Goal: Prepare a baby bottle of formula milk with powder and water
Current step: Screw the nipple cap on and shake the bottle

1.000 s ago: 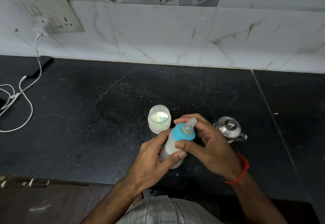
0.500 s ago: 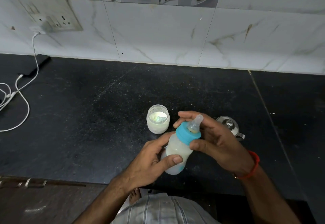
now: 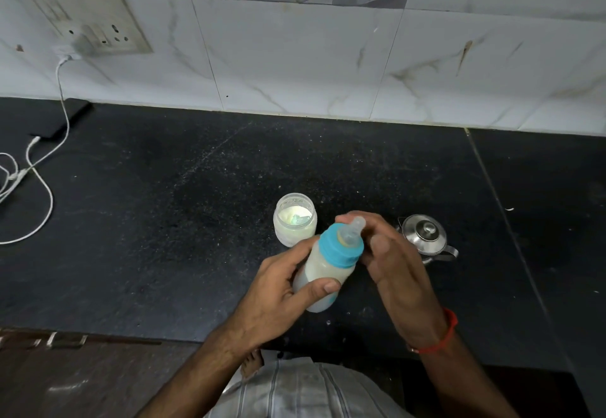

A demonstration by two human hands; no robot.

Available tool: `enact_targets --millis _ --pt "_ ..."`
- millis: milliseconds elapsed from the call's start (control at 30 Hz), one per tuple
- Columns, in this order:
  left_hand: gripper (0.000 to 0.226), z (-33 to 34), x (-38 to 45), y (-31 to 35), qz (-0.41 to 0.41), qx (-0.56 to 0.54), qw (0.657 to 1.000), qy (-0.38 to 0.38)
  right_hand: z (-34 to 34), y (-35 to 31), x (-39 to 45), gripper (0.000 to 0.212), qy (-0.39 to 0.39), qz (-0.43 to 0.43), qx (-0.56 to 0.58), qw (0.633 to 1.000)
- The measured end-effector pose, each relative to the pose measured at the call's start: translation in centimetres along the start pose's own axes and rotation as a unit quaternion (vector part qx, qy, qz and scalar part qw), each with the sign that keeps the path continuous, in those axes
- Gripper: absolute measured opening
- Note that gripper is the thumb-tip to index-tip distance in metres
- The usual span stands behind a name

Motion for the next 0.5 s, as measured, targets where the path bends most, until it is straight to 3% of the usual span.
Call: enact_targets --millis 67,167,367,500 --pt "0.059 0.2 0.0 0.2 0.007 0.004 1.000 -0.005 -0.7 0.3 0.1 0.054 0.051 0.018 0.050 0.997" --pt "0.057 0.4 0.3 0.6 0.009 -0.003 1.000 -0.004 -0.4 0.3 0.4 0.038 0.020 0.024 0.077 0.997" --pt "0.057 0.7 0.4 0.2 0.000 -0.032 0.999 -0.010 -0.1 0.8 0.6 0.055 -0.068 0.050 0.024 0.996" --pt "0.060 0.6 0.3 -0.2 -0.002 -0.022 1.000 -0.002 0.1 1.3 0.8 0.055 -0.046 0.085 0.009 0.995"
Point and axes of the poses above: each hand's wrist, its own x-axis towards the middle knuckle, its own z-axis out of the palm, y = z × x, the point moved 9 cm from there along x, towards the middle knuckle, and after that the axes turned 8 degrees about x, right-handed, at the moved point
